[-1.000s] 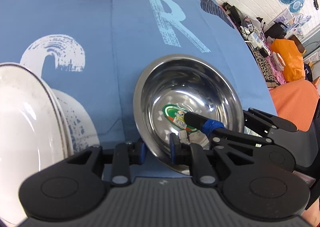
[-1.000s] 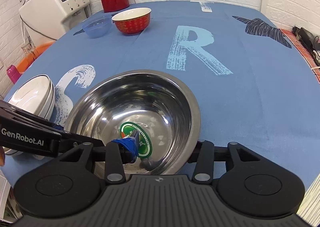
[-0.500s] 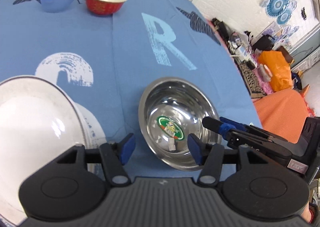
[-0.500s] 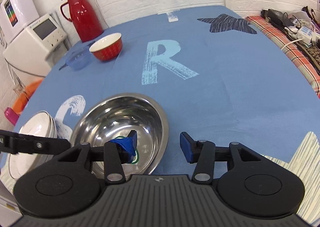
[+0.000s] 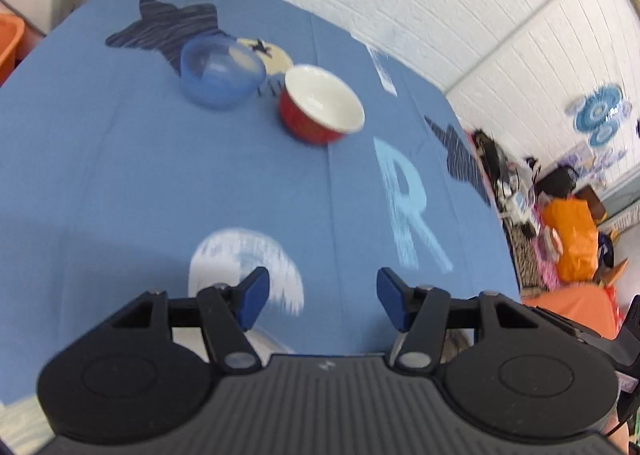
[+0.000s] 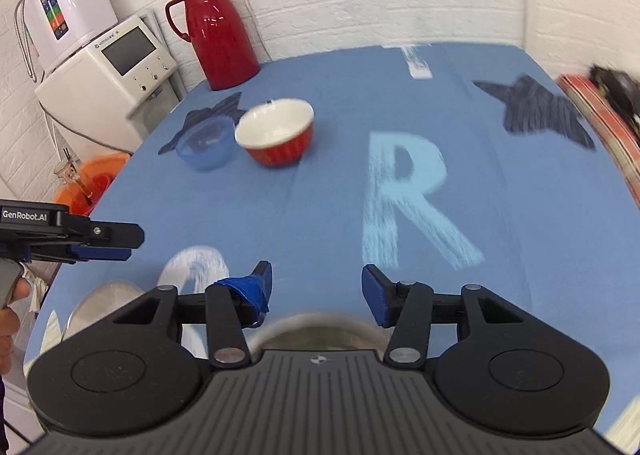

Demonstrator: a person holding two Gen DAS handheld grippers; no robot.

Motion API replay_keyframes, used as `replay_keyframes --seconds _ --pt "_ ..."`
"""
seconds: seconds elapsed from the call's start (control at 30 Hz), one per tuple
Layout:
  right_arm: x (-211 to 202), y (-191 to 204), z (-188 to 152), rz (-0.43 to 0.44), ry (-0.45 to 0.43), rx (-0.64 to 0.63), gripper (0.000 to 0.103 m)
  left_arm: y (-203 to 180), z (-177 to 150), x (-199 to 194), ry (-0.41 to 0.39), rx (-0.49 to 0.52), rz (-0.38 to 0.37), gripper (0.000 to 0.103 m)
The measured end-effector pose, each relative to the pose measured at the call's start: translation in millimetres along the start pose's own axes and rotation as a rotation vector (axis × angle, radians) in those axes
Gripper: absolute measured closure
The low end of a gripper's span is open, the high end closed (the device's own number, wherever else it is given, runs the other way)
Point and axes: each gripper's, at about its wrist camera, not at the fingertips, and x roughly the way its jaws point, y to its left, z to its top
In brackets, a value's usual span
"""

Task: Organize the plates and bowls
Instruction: 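Grip the red bowl rim with the right gripper while the left gripper grips it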

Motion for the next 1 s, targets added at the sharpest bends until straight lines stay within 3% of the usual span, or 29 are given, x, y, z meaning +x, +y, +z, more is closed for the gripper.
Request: replay_keyframes --seconds 0.2,0.33,0.4,0.63,1.0 --pt "68 16 76 -0.024 0.008 -0.047 0.067 -2 68 50 -0.062 -0.125 -0.007 0.043" --pt "125 19 110 -0.048 0.049 -0.044 0.066 9 89 84 -0.085 -0.237 -0.009 0.043" --pt "149 17 121 -0.060 0.060 -0.038 0.066 13 96 99 -0.095 -0.268 0.029 0.043" --pt "211 8 137 -0.053 0.110 -0.006 0.065 25 104 130 -0.096 -0.321 0.096 0.043" --pt "227 10 135 -0.037 0.122 -0.026 0.065 32 109 157 -0.067 -0.322 0.113 0.043"
